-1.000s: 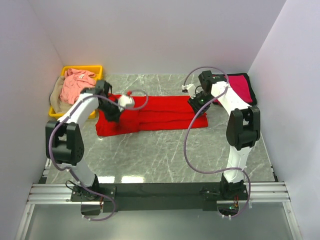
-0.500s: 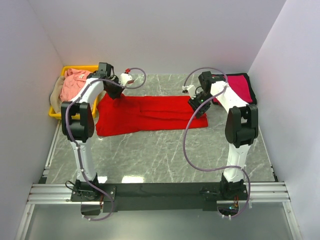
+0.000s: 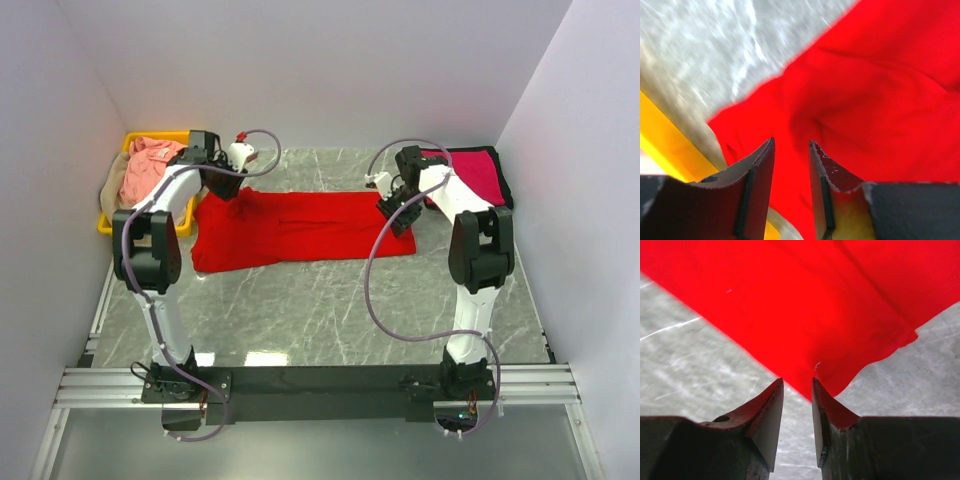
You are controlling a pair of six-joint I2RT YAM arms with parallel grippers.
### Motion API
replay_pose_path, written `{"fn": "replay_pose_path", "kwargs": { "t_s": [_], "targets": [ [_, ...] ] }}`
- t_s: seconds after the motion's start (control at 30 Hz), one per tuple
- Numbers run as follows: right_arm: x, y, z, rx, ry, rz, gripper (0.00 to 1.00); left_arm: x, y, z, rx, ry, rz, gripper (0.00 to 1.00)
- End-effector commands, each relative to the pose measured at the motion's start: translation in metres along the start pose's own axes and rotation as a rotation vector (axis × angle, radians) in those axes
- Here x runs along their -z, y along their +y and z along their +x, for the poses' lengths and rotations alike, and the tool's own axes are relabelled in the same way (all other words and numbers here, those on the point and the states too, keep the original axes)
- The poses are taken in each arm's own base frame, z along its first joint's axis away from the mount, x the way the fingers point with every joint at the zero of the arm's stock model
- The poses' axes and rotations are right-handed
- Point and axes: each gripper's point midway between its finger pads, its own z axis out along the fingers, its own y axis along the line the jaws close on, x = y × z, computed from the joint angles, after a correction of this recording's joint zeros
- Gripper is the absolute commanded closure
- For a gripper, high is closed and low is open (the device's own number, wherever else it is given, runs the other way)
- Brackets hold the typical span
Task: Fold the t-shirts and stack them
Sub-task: Fold the tshirt
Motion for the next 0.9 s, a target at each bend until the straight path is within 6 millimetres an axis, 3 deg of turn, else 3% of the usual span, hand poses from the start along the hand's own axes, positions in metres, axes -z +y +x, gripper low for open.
{"fn": "replay_pose_path", "kwargs": {
  "t_s": [0.0, 0.13, 0.27, 0.4, 0.47, 0.6, 0.67, 0.7, 0.87],
  "targets": [
    [-0.023, -0.018, 0.003, -0.034, 0.029, 0.047, 0.64, 0.041, -0.025, 0.000, 0.067, -0.019, 0.085, 0.61],
    [-0.040, -0.026, 0.007, -0.053, 0.085, 0.054, 0.67, 0.053, -0.054, 0.032, 0.114, 0.060, 0.139, 0.58],
    [-0.055, -0.021, 0.029, -0.036, 0.191, 0.056, 0.69, 0.055, -0.077, 0.062, 0.152, 0.118, 0.171, 0.58],
    [-0.056, -0.018, 0.047, -0.032, 0.251, 0.072, 0.69, 0.049, -0.100, 0.109, 0.173, 0.244, 0.207, 0.59],
    [-0.056, -0.015, 0.058, -0.034, 0.283, 0.073, 0.69, 0.049, -0.109, 0.123, 0.147, 0.279, 0.232, 0.60],
    [-0.050, -0.008, 0.075, -0.026, 0.317, 0.071, 0.70, 0.059, -0.148, 0.156, 0.068, 0.378, 0.327, 0.61],
    [-0.044, 0.000, 0.086, -0.022, 0.334, 0.057, 0.71, 0.066, -0.165, 0.156, 0.025, 0.373, 0.379, 0.61],
    [-0.041, 0.002, 0.090, -0.024, 0.342, 0.052, 0.71, 0.076, -0.180, 0.166, 0.025, 0.406, 0.427, 0.61],
    [-0.020, 0.017, 0.122, 0.002, 0.388, 0.046, 0.72, 0.115, -0.221, 0.164, -0.009, 0.383, 0.582, 0.62]
  ]
}}
